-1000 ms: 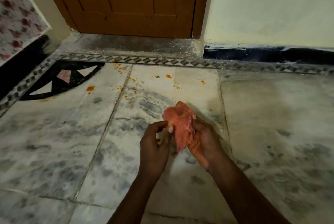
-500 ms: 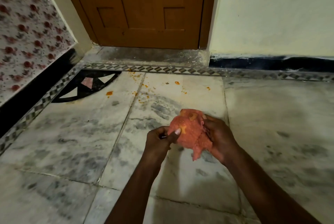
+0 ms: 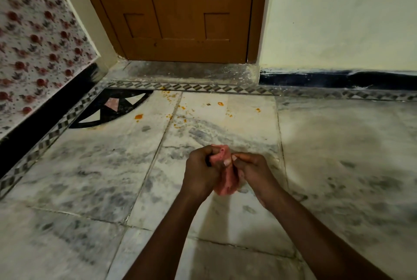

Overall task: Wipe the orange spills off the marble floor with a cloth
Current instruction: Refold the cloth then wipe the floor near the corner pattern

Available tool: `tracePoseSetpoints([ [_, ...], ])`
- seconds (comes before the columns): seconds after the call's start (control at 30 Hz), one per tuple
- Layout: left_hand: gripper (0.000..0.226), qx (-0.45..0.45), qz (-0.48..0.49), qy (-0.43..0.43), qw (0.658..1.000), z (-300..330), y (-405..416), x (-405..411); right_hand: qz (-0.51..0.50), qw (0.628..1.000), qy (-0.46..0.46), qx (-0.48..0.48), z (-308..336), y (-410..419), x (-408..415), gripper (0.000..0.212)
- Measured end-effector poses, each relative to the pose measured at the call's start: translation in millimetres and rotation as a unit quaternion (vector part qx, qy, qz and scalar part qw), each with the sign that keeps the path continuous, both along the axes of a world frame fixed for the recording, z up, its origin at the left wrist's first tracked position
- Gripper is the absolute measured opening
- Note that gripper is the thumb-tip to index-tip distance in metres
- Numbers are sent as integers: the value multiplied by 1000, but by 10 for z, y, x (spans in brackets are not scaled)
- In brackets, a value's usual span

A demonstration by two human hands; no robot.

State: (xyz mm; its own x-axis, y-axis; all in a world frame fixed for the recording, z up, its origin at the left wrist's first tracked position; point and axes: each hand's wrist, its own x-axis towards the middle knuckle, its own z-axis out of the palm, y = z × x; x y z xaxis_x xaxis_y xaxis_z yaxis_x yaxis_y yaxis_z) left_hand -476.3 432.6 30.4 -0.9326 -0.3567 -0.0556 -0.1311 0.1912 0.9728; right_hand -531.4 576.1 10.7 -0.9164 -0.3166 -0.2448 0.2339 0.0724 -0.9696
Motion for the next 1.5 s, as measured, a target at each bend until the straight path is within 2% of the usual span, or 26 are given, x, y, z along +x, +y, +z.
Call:
tracePoseSetpoints([
  [0.17, 26, 50, 10, -10, 999, 36, 28, 4, -30, 996, -77, -32, 6, 57, 59, 23],
  [0.27, 23, 63, 18, -10, 998, 41, 49, -1, 14, 992, -103, -72, 84, 129, 108, 33],
  [0.33, 20, 59, 26, -10, 998, 52, 58, -1, 42, 993, -85, -76, 154, 154, 161, 30],
  [0.4, 20, 64, 28, -15, 997, 80, 81, -1, 41, 997, -33, -60, 175, 159, 179, 18],
  [0.5, 19, 52, 7, -12, 999, 171, 126, -5, -3, 1000, 23, -19, 86, 148, 128, 19],
  [0.6, 24, 22, 46, -13, 999, 253, 107, -22, -33, 999, 31, 3, 146, 197, 65, 12],
  [0.67, 28, 33, 75, -8, 997, 385, 74, -34, -40, 998, 36, -31, 344, 289, -69, 13],
  [0.73, 28, 80, 92, 4, 993, 602, 49, -57, -66, 989, 29, -130, 592, 421, -272, 17],
  [0.77, 28, 109, 96, 8, 989, 710, 33, -80, -94, 976, -11, -199, 647, 484, -391, 20],
  [0.83, 26, 159, 93, 6, 983, 856, 6, -115, -141, 928, -161, -305, 576, 554, -493, 51],
  [0.9, 23, 195, 88, -6, 977, 873, 13, -119, -126, 900, -286, -305, 301, 498, -372, 88],
  [0.93, 22, 203, 89, -20, 975, 828, 23, -100, -105, 892, -325, -296, 170, 443, -242, 99],
  [1.0, 22, 211, 103, -60, 970, 624, 31, -24, -91, 876, -356, -313, 9, 340, -4, 106],
  [1.1, 21, 221, 137, -125, 957, 225, 61, 188, -111, 870, -334, -345, -83, 281, 46, 101],
  [1.17, 20, 239, 146, -149, 948, 14, 99, 333, -85, 904, -298, -296, -89, 252, 16, 87],
  [1.23, 20, 255, 149, -164, 941, -124, 147, 445, -77, 938, -254, -223, -116, 225, 45, 62],
  [1.33, 18, 243, 134, -171, 945, -253, 176, 572, -90, 954, -191, -211, -224, 242, 82, 56],
  [1.43, 27, 170, 115, -177, 963, -274, 155, 568, -57, 969, -153, -184, -219, 286, 109, 26],
  [1.5, 27, 187, 115, -190, 957, -200, 179, 499, -48, 980, -119, -152, -190, 310, 99, 18],
])
